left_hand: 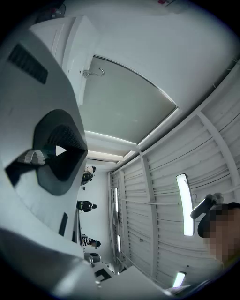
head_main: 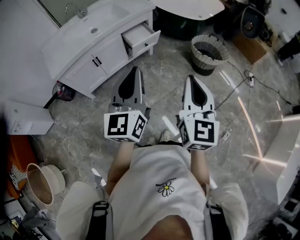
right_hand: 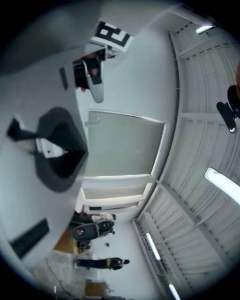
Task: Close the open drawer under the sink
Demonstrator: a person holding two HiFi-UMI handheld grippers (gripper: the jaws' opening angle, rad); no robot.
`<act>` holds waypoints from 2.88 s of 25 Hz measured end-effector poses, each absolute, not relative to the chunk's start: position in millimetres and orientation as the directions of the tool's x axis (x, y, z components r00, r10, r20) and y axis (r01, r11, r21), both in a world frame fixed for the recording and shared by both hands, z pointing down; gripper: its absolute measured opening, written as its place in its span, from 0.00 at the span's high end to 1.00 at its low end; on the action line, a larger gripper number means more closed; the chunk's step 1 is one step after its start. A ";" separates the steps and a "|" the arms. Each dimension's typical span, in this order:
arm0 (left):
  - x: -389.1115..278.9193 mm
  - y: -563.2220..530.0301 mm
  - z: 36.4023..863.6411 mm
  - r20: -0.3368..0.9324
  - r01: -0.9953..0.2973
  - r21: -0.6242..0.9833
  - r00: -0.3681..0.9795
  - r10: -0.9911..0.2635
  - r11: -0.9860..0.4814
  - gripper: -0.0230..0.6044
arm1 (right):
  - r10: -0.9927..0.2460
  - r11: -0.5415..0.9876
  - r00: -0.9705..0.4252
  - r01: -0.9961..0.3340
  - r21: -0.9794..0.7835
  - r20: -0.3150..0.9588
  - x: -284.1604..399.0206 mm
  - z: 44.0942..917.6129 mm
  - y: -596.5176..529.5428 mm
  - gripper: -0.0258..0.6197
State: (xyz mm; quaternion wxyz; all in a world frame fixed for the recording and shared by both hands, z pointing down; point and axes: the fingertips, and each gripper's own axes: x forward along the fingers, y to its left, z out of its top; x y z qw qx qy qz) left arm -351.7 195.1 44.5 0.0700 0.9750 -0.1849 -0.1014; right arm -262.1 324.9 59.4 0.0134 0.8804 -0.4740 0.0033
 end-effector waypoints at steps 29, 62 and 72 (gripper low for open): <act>-266.9 175.6 74.0 -0.146 -0.424 0.121 0.887 -0.438 -0.898 0.93 | -0.892 -0.443 0.433 -0.895 -0.061 0.129 -183.8 119.4 327.1 0.91; -95.2 46.4 85.5 -0.172 -0.525 -0.025 0.841 -0.513 -0.851 0.93 | -0.950 -0.211 0.207 -0.977 0.009 0.235 -39.4 148.5 157.5 0.91; -28.6 -75.7 78.6 -0.196 -0.619 -0.004 0.770 -0.607 -0.785 0.93 | -0.972 -0.049 0.058 -0.998 0.046 0.226 35.3 128.3 16.9 0.91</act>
